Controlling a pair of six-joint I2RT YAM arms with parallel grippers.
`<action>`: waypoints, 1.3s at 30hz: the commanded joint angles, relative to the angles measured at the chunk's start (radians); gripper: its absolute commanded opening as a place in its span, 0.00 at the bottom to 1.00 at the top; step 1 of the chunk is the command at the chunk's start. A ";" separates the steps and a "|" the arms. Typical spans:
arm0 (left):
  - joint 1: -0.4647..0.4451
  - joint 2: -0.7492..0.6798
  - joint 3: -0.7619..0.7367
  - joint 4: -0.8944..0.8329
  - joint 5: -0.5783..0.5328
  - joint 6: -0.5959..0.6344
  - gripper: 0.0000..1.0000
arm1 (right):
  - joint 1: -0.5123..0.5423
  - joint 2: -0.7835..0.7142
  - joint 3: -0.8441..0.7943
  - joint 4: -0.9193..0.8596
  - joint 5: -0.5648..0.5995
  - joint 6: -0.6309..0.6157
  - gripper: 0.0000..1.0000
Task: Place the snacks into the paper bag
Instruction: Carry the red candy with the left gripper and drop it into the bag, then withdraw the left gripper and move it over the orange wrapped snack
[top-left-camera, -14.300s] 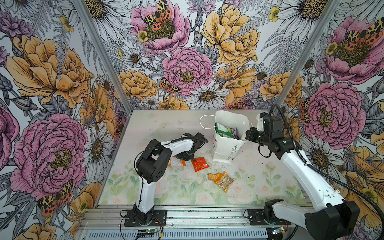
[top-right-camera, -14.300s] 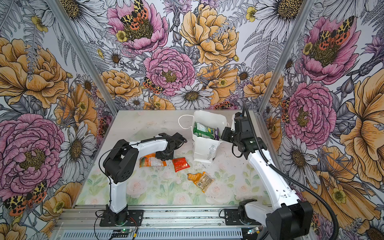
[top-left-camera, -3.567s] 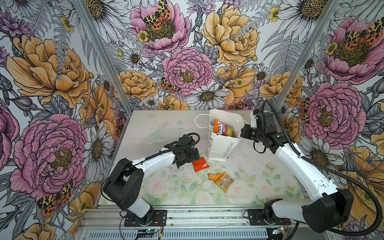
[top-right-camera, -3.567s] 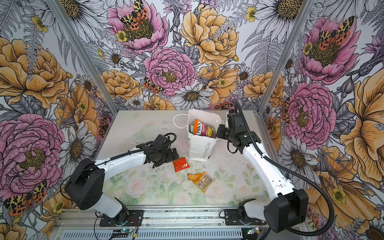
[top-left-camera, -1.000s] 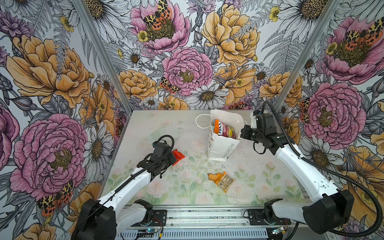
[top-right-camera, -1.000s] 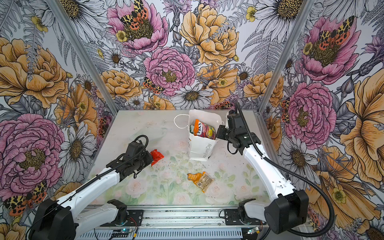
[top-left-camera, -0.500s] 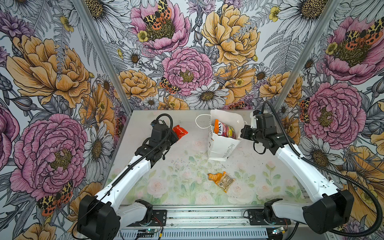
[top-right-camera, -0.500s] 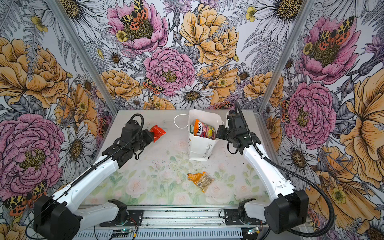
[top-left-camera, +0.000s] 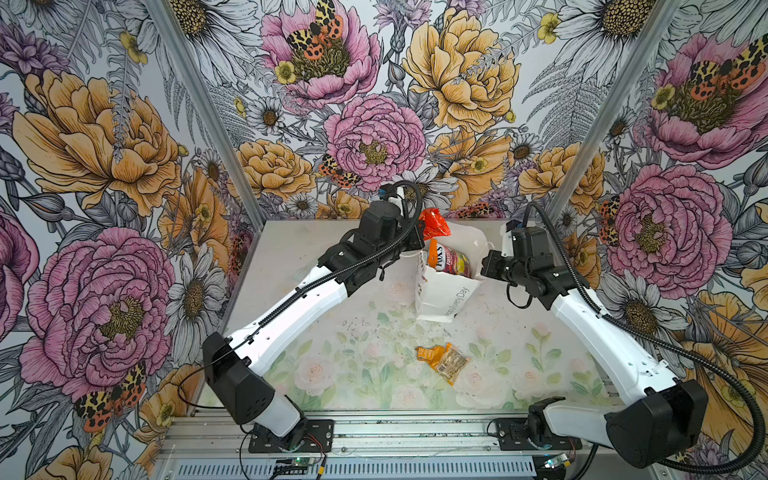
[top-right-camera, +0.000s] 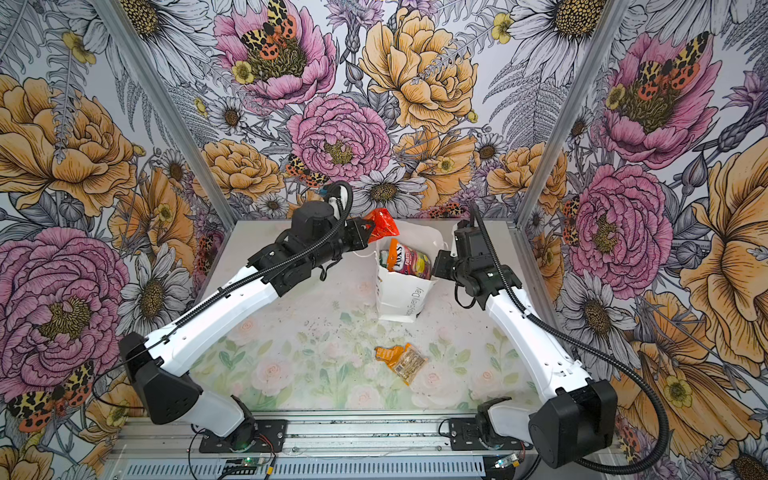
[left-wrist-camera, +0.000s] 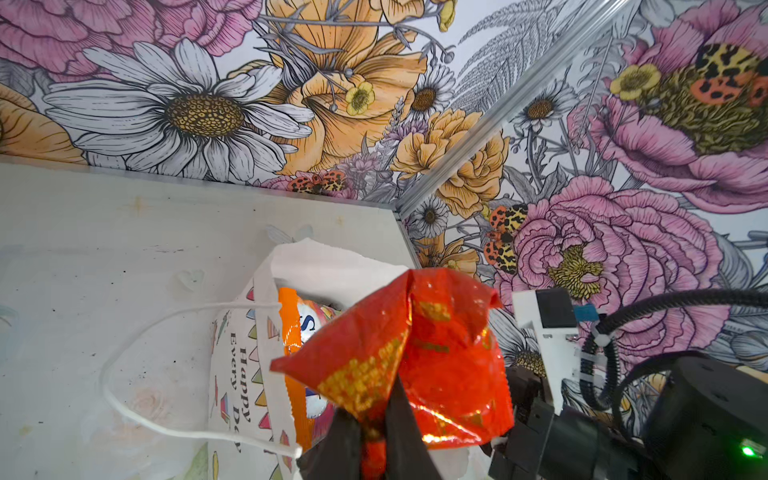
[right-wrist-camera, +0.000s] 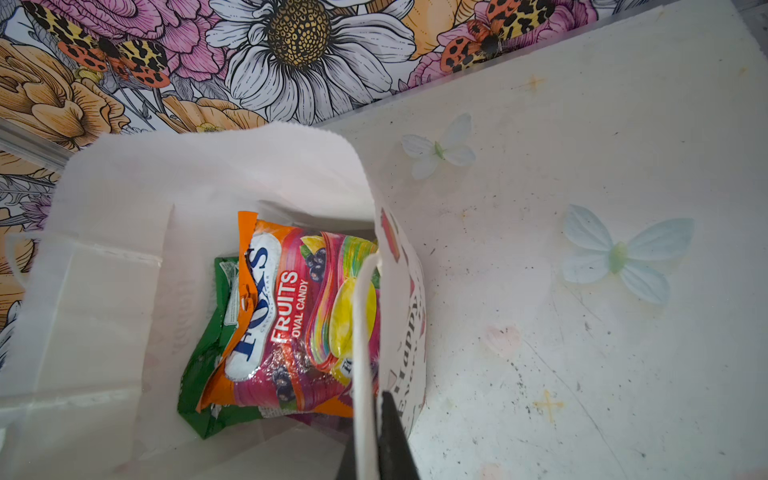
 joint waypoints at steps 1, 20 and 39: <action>-0.025 0.070 0.090 -0.117 -0.049 0.062 0.12 | -0.009 -0.024 -0.007 -0.012 -0.015 -0.007 0.00; -0.090 0.471 0.559 -0.495 -0.121 0.097 0.13 | -0.011 -0.028 -0.018 -0.012 -0.020 -0.006 0.00; -0.102 0.470 0.629 -0.545 -0.120 0.124 0.44 | -0.012 -0.035 -0.020 -0.012 -0.022 -0.001 0.00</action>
